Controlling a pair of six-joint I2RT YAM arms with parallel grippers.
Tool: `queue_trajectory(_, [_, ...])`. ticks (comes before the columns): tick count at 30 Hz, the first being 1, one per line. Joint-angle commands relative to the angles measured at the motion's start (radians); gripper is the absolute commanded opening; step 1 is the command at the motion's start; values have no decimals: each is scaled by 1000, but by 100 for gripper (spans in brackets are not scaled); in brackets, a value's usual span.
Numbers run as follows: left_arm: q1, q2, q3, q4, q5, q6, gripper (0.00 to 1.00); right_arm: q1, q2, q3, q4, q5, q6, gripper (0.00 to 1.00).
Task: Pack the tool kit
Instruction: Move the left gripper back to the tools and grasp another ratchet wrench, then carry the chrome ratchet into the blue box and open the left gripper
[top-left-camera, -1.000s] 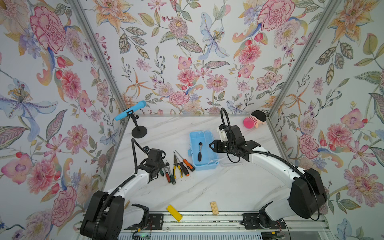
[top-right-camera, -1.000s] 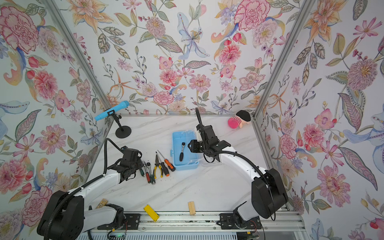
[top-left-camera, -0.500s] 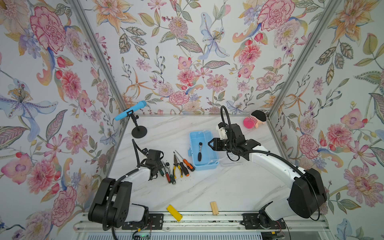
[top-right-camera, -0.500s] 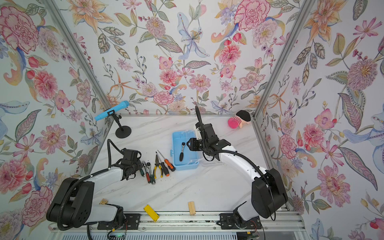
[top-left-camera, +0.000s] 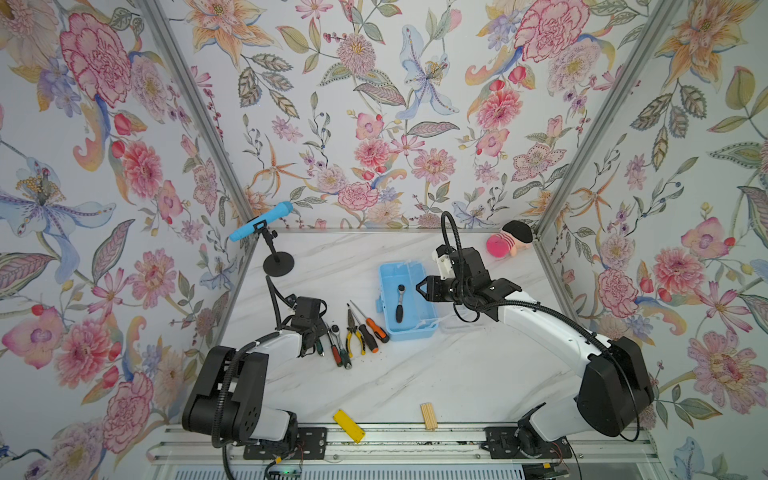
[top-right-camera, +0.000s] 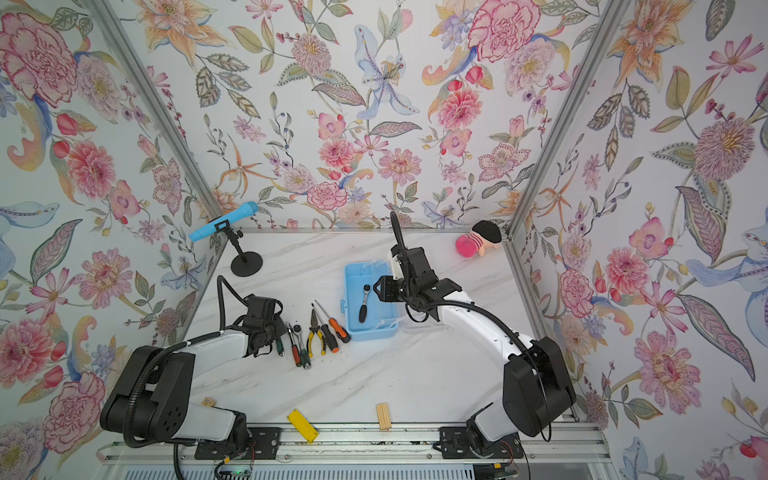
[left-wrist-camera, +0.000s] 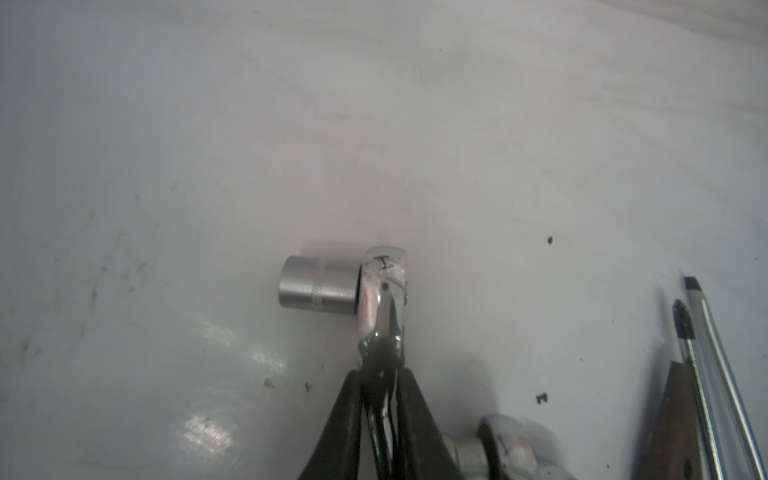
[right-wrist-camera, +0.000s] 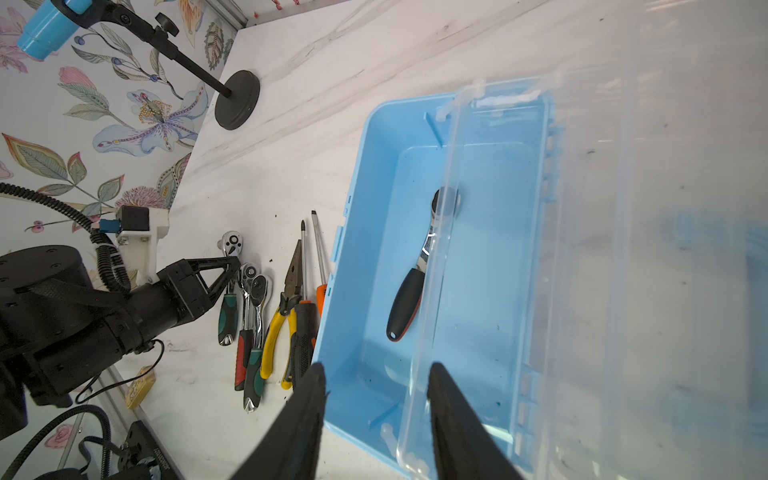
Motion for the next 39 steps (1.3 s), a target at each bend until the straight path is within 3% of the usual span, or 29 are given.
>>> queue_trajectory(1, [14,29,6,-12,21,34,14,4,13,18,-4,10,-1,42])
queue_trajectory(6, [21,24,-9,-12,28,43,0,4,6,11,-3,13,5,43])
queue_trajectory(15, [8,-197,47,-126,59,41,0,4,10,21,4,2,12,43])
queue_trajectory(21, [-174,-262,258,-219,40,-8,0,-3,-20,6,16,3,25,42])
queue_trajectory(24, [-296,-198,372,-202,29,-36,0,-11,-39,-12,31,-4,37,42])
queue_trajectory(29, [-420,-28,528,-108,61,-74,0,-21,-73,-39,35,-8,42,42])
queue_trajectory(34, [-473,167,659,-59,81,-82,0,-34,-107,-66,34,-10,44,43])
queue_trajectory(39, [-486,302,696,-23,104,-152,0,-45,-131,-93,35,-4,48,43])
